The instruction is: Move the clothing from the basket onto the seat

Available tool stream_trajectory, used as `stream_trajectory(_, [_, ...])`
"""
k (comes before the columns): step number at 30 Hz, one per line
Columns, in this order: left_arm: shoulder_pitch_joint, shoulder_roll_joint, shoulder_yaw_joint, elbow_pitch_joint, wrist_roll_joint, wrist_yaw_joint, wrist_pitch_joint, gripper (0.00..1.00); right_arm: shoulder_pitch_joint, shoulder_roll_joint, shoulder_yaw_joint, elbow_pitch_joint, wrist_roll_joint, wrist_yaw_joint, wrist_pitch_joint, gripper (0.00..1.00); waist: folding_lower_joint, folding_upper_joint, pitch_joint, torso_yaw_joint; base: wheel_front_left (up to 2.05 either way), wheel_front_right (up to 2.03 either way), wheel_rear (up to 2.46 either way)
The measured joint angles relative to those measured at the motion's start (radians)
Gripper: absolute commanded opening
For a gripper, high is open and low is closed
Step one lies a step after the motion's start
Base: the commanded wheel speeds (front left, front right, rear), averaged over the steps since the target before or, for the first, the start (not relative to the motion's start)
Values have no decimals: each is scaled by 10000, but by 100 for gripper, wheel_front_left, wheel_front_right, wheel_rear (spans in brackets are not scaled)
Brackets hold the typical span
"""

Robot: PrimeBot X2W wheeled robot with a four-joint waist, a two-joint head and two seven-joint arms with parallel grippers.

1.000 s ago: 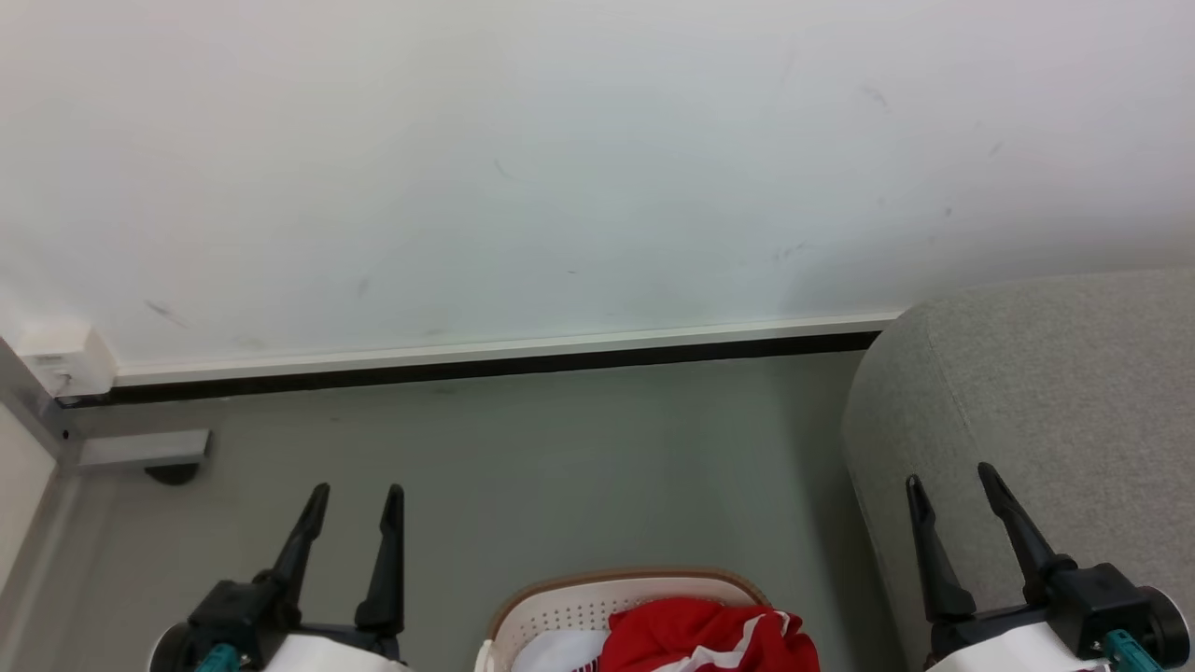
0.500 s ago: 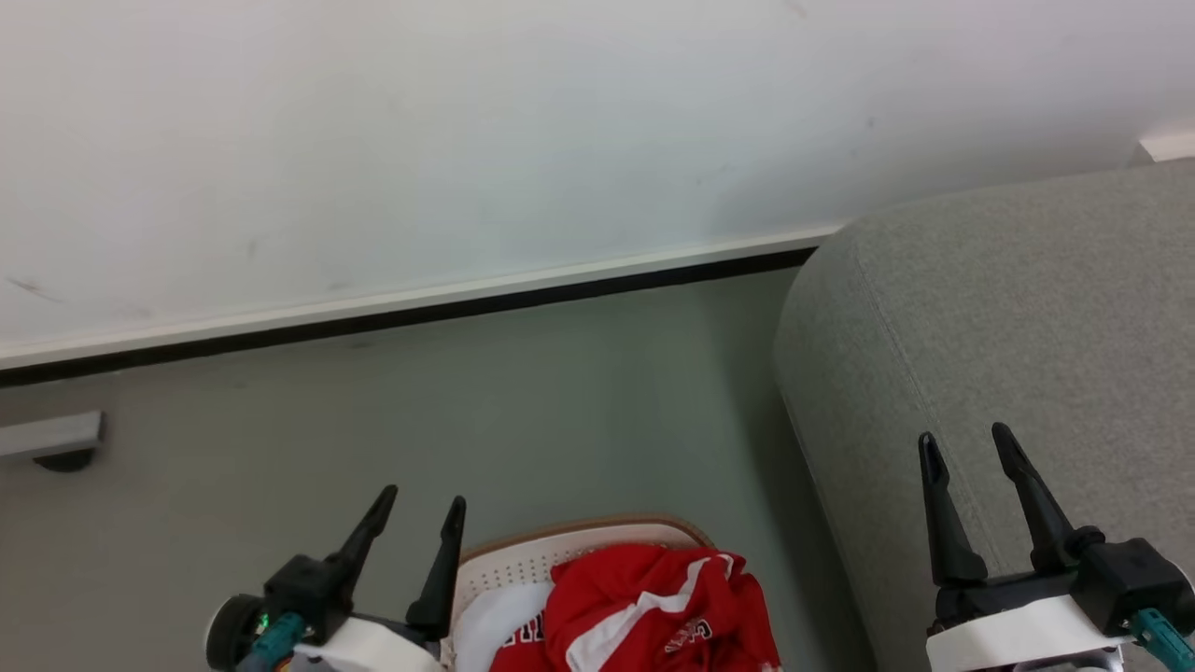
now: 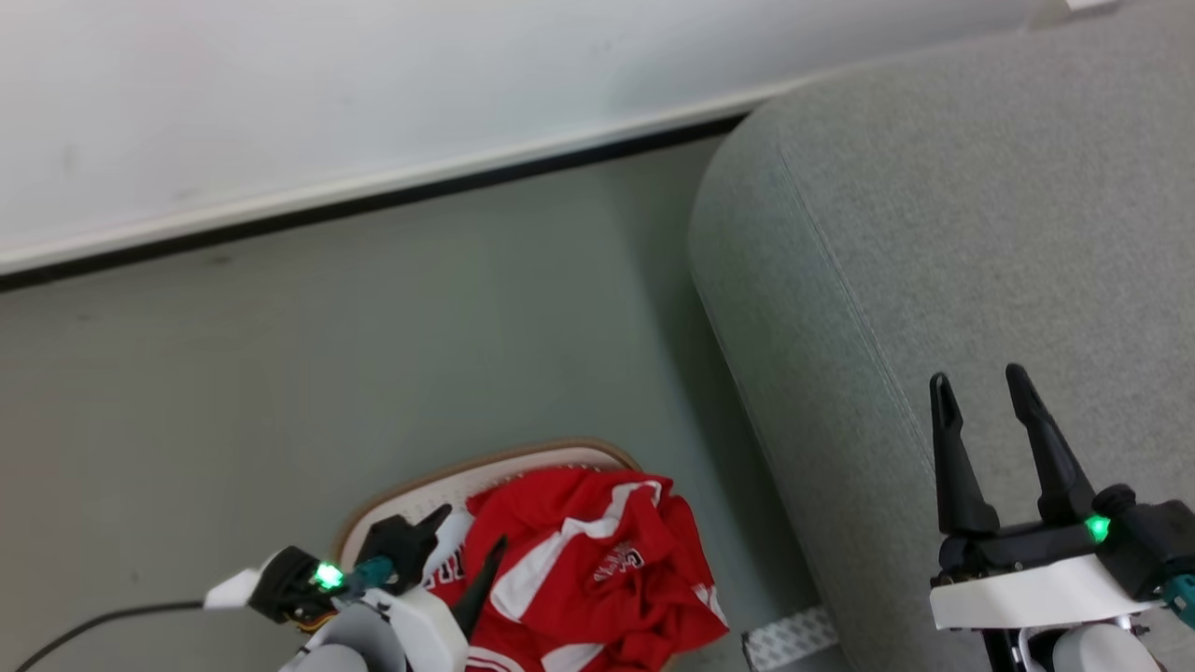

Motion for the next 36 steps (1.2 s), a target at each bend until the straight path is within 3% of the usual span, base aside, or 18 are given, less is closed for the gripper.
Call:
stream_trajectory(10, [-1307,754,-2871,1684,-249,0,1923,100,-387,-4,209,-717,1034,0,0,100,-1,0,1455,-748,0,0,0])
stream_trajectory(20, [-2521,1377,-4888,2909,-514,0,2982,100,-842,-2,476,-1223,1540,0,0,100,0,0,2948,-1398,0,0,0])
stream_trajectory(29, [-3494,1946,-6171,3776,-8,0,3300,100,-1087,-4,560,-1567,1783,0,0,100,-1,0,4175,-1981,0,0,0])
stream_trajectory(36, [-4046,1806,-6834,4460,554,71,3101,100,-978,-2,443,-1716,1812,0,0,100,-1,0,4801,-2080,0,0,0])
